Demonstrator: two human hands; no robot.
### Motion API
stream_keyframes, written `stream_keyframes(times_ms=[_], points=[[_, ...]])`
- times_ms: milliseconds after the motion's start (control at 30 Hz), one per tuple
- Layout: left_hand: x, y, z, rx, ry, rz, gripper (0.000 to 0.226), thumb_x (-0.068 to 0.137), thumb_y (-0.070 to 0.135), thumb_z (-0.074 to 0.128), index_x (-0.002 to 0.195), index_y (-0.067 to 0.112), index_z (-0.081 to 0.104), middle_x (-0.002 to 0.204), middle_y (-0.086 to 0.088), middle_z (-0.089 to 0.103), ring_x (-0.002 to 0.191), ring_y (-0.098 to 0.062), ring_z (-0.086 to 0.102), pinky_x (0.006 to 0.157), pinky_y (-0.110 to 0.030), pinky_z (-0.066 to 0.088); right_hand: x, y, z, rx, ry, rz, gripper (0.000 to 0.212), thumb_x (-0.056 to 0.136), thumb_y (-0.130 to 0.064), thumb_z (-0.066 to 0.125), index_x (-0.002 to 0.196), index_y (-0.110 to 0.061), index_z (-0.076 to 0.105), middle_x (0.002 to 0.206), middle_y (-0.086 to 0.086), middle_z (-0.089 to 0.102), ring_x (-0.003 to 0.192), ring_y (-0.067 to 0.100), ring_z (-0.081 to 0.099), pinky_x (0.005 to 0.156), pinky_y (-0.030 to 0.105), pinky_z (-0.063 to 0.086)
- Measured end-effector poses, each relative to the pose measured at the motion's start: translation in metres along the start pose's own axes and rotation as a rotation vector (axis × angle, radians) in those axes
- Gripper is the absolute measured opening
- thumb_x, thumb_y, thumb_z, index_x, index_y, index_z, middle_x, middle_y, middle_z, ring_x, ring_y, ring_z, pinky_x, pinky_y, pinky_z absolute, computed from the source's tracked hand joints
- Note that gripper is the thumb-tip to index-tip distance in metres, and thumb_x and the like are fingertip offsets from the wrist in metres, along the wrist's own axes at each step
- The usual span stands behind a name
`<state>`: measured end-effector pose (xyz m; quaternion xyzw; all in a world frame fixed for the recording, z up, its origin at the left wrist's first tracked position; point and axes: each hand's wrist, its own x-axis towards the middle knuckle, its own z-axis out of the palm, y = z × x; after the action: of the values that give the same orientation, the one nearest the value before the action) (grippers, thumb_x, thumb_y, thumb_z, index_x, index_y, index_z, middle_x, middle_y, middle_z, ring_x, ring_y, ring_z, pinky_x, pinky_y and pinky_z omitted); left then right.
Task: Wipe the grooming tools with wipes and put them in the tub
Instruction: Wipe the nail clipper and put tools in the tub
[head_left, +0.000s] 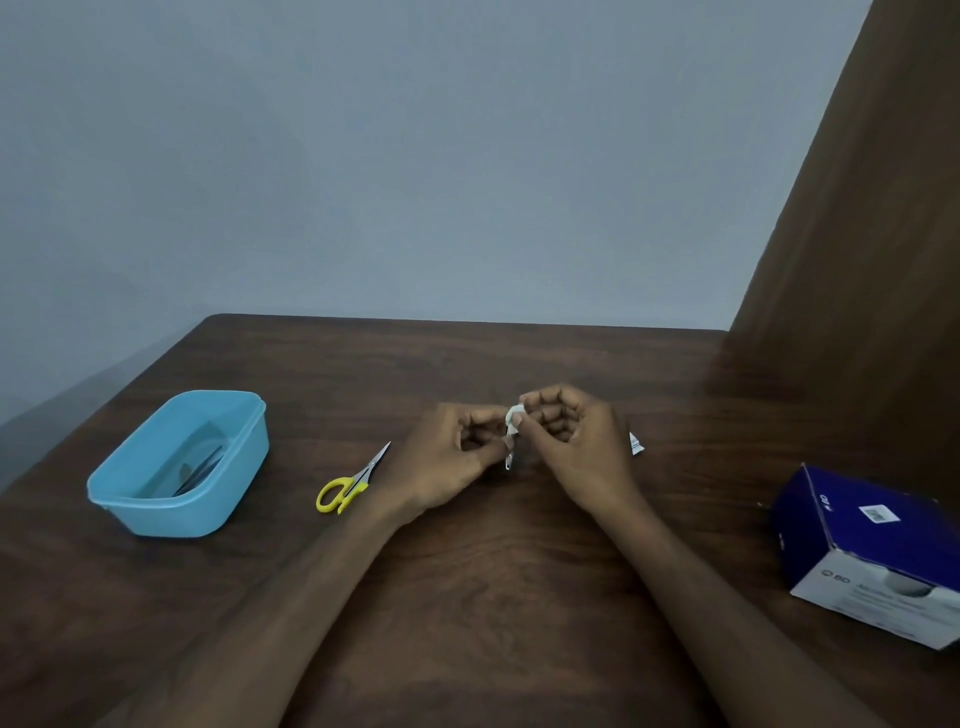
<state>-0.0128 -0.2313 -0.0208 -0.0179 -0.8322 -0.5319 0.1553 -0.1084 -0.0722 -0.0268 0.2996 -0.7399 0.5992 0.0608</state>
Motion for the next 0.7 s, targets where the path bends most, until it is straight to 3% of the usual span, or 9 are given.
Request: stream_keyframes(times_ms=[67,200,300,500,600,700], points=[[0.001,-0.001,0.0,-0.032,0.014,-0.039,0.026,0.098,0.007,0.074,0.107,0.031,0.08,0.087,0.016,0.078,0.083,-0.002,0.071,0.084,-0.023,0.056,0.0,0.0,-0.001,-0.039,0.004,-0.02,0.01,0.085,-0.016,0.087,0.091,-0.02,0.08,0.076,-0.005,0.078,0.071,0.016,0.075,0.07,0.035,0.064],[0.003,-0.005,-0.001,-0.027,0.068,-0.116,0.046,0.092,0.017,0.083,0.132,0.034,0.07,0.096,0.006,0.083,0.096,-0.014,0.08,0.096,-0.04,0.063,-0.001,0.003,-0.003,-0.086,-0.04,-0.027,0.012,0.085,-0.012,0.086,0.084,-0.022,0.078,0.077,-0.01,0.079,0.069,0.011,0.075,0.069,0.037,0.064],[0.003,-0.006,-0.001,-0.029,0.058,-0.115,0.048,0.092,0.017,0.084,0.134,0.031,0.067,0.094,0.005,0.083,0.094,-0.014,0.08,0.094,-0.039,0.063,0.001,0.006,-0.004,-0.092,-0.087,0.007,0.009,0.086,-0.016,0.084,0.084,-0.021,0.077,0.078,-0.007,0.079,0.071,0.014,0.075,0.072,0.043,0.064],[0.004,-0.009,0.0,-0.052,0.063,-0.117,0.041,0.092,0.016,0.083,0.128,0.029,0.07,0.096,0.006,0.084,0.093,-0.011,0.08,0.094,-0.037,0.062,0.0,0.004,-0.003,-0.157,-0.055,-0.046,0.025,0.099,-0.037,0.069,0.077,-0.024,0.066,0.066,-0.003,0.069,0.059,0.016,0.06,0.06,0.038,0.05],[0.004,-0.011,0.0,-0.048,0.069,-0.11,0.04,0.091,0.017,0.083,0.129,0.025,0.072,0.092,0.004,0.084,0.092,-0.012,0.08,0.093,-0.034,0.062,0.0,0.005,-0.003,-0.131,-0.089,-0.04,0.014,0.093,-0.024,0.078,0.082,-0.023,0.07,0.071,-0.01,0.074,0.063,0.005,0.066,0.062,0.031,0.055],[0.005,-0.013,0.0,-0.054,0.073,-0.109,0.038,0.092,0.017,0.083,0.128,0.022,0.074,0.094,0.003,0.084,0.093,-0.013,0.08,0.092,-0.034,0.063,-0.002,0.003,-0.002,-0.13,-0.08,-0.043,0.014,0.091,-0.022,0.08,0.082,-0.023,0.071,0.072,-0.01,0.075,0.065,0.006,0.069,0.064,0.034,0.058]])
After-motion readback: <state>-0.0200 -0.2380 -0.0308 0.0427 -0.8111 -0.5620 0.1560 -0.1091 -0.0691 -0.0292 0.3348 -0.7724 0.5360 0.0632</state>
